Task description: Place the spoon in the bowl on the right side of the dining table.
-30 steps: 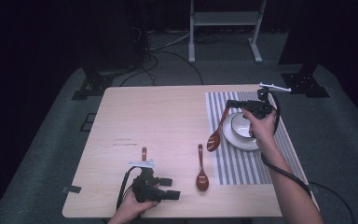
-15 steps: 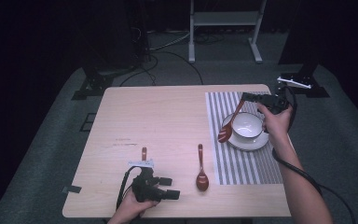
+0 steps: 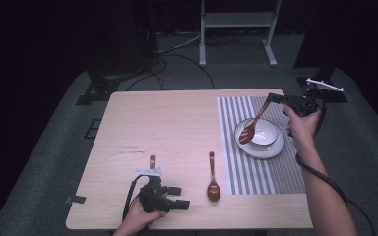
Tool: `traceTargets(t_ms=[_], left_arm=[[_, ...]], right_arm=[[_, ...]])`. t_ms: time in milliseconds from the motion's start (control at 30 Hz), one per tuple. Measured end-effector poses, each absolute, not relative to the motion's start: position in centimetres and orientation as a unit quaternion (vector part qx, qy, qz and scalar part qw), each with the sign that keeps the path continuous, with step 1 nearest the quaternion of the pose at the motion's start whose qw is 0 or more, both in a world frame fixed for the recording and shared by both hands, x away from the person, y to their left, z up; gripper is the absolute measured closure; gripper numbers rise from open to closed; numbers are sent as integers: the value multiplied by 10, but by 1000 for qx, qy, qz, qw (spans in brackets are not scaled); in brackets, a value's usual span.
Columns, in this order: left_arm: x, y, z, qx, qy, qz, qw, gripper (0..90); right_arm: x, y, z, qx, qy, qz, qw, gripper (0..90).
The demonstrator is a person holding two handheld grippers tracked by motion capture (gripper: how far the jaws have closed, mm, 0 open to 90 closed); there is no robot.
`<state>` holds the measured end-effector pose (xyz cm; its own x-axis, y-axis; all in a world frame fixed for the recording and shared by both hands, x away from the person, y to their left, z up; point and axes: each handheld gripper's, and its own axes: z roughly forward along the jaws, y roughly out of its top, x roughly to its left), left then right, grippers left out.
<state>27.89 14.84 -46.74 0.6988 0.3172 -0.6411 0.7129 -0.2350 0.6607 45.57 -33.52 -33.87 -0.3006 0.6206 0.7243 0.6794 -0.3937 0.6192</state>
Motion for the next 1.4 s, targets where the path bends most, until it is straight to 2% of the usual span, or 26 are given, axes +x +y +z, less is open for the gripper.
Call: traceTargets(t_ms=[867, 1400], left_arm=[[279, 149, -466, 763, 336, -189, 520, 58], [279, 148, -466, 765, 334, -188, 518, 58]], right_arm=[[452, -385, -346, -649, -493, -580, -30, 837], [451, -393, -361, -666, -475, -574, -37, 837]])
